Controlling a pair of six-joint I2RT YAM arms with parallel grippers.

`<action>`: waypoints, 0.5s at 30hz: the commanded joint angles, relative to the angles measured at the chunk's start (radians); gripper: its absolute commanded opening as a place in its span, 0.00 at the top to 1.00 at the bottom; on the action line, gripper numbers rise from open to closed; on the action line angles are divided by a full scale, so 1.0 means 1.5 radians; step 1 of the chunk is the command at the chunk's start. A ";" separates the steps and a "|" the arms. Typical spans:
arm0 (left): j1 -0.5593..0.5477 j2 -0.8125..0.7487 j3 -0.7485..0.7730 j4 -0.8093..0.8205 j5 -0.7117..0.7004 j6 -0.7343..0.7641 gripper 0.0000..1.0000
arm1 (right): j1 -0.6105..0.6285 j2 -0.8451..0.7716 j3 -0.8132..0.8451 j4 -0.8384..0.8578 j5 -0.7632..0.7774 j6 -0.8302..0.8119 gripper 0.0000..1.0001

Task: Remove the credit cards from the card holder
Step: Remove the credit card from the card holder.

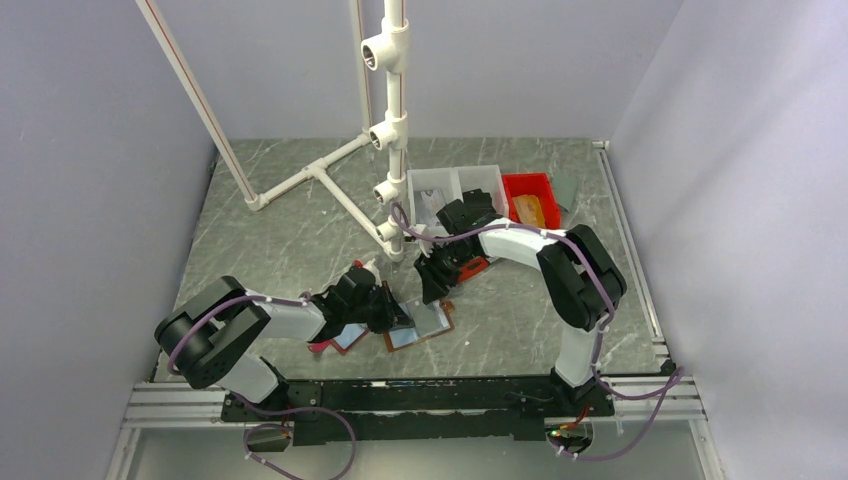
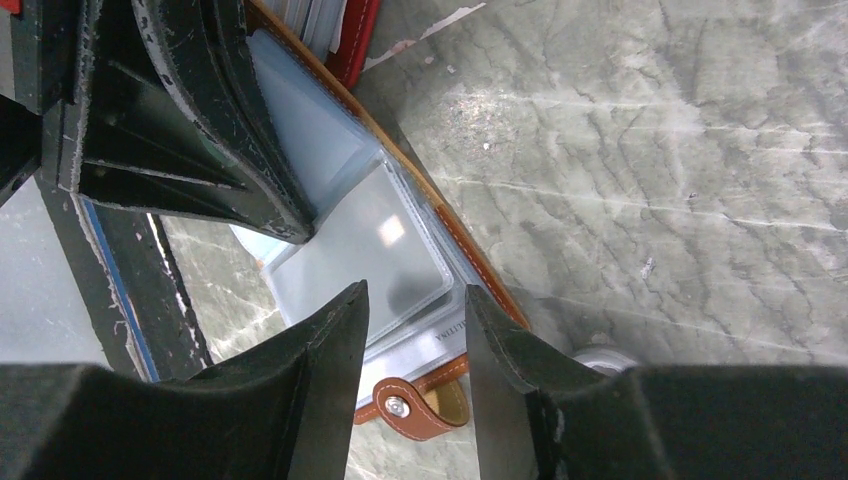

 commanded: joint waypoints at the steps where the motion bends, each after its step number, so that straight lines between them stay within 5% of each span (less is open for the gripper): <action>1: 0.000 0.026 -0.024 -0.088 -0.053 0.031 1.00 | -0.002 0.009 0.023 0.006 -0.001 0.007 0.56; 15: 0.002 0.028 -0.024 -0.081 -0.047 0.033 1.00 | -0.018 -0.028 0.020 0.019 -0.014 0.013 0.57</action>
